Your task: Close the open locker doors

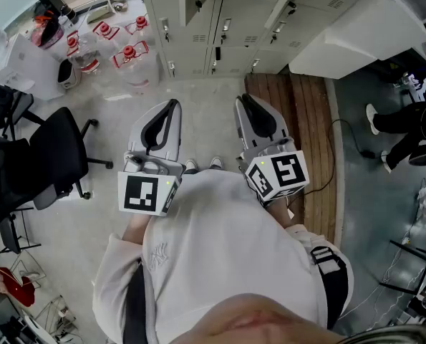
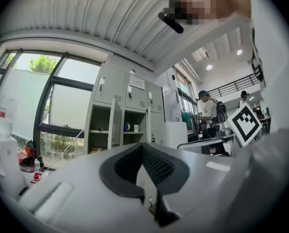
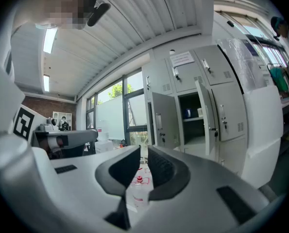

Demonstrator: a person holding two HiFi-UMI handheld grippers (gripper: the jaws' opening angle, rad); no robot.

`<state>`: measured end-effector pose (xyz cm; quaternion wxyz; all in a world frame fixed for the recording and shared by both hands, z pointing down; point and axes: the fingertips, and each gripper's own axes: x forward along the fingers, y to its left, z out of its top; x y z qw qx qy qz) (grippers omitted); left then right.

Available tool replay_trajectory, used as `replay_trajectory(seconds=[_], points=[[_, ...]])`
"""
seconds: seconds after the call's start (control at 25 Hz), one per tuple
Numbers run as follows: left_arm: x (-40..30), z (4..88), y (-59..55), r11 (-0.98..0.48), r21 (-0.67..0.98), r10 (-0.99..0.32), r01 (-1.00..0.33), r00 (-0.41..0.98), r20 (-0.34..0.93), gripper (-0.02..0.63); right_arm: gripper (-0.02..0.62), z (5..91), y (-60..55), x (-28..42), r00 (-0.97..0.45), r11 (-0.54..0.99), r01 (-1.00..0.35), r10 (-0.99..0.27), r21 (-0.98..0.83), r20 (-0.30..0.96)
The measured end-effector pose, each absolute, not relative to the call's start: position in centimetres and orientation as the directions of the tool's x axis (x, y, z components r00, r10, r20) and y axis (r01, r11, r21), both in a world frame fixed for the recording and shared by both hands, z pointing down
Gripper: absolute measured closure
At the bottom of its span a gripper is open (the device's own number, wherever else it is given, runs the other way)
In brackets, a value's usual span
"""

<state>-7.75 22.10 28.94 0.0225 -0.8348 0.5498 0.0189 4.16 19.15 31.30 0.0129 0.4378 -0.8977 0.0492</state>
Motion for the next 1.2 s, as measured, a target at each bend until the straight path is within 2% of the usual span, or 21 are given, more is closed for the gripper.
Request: replay_trajectory(seconds=[0.76,1.2], points=[[-10.7,30.4,20.3,-0.410,-0.007,-0.911,-0.912,0.410,-0.040,0.604,0.546,32.4,17.6,1.4,-0.603,0.596,-0.797,-0.796,-0.104,0.061],[-9.9,31.6,13.4,-0.392,0.014,-0.920,-0.920,0.392,-0.024,0.604,0.546,34.0,10.7,1.7,-0.625,0.616,-0.780,-0.775,-0.114,0.090]])
